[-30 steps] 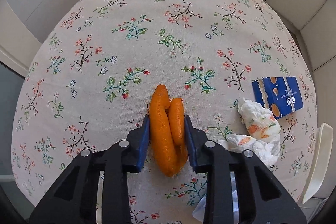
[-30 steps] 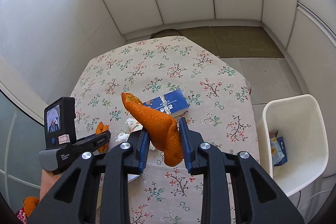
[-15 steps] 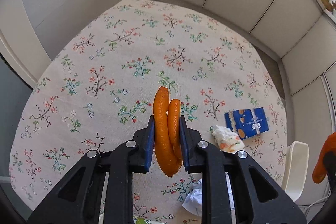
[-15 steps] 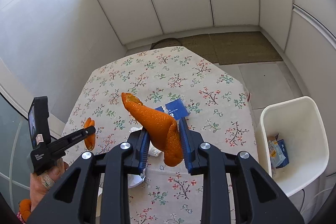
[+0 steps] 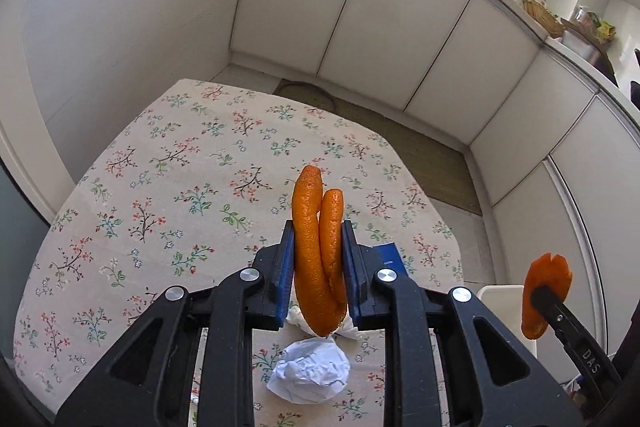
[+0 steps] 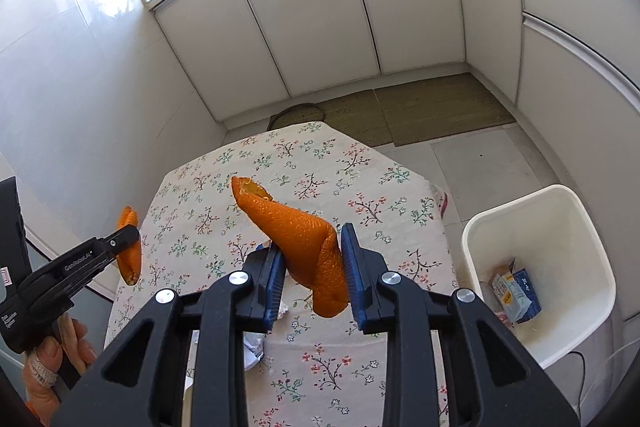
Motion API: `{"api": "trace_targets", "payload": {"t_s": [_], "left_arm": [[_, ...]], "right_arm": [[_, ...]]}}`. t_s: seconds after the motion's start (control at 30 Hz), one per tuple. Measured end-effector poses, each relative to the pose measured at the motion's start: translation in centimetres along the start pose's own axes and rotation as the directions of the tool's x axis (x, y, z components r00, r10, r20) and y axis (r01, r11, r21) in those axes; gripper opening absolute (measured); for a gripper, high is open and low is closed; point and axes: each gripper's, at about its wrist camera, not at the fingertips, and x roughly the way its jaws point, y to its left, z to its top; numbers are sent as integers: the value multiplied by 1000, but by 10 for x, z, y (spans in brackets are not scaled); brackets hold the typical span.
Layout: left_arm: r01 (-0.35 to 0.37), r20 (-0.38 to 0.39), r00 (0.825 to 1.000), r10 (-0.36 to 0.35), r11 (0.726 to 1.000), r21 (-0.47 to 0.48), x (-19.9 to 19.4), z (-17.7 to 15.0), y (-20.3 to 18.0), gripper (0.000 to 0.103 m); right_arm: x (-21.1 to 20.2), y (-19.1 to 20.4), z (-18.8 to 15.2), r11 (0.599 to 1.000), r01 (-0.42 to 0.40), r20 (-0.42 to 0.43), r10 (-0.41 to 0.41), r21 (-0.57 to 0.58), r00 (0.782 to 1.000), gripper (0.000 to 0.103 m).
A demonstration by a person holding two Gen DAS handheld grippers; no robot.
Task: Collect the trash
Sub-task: 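Carry the orange toy and carrots with both tools over the white bin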
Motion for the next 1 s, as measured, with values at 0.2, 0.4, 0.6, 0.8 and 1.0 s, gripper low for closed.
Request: {"api": "trace_targets", "payload": {"t_s": [0.2,0.4,0.6,0.8,1.0], "left_arm": [[62,26,998,-63,998,32,-11,-2,-26,21],[127,37,991,-130,988,85,-15,-11,-58,21],[183,42,981,-191,973,144,-16,-23,-92,21],[233,27,970,-242,954,187,-14,-35,-127,21],[280,1,958,-288,930,237,-9,-54,-168,21]], "right_arm": [[-14,-21,2,999,38,35,-39,37,999,28],[-27,-51,3,992,98,69,-104,82,992,28],[-45,-83,3,975,188,116,-202,122,973,28],[-57,-123,-2,942,277,135,-305,189,943,28],[-67,-164,-10,915,328,119,-362,234,925,33]]}}
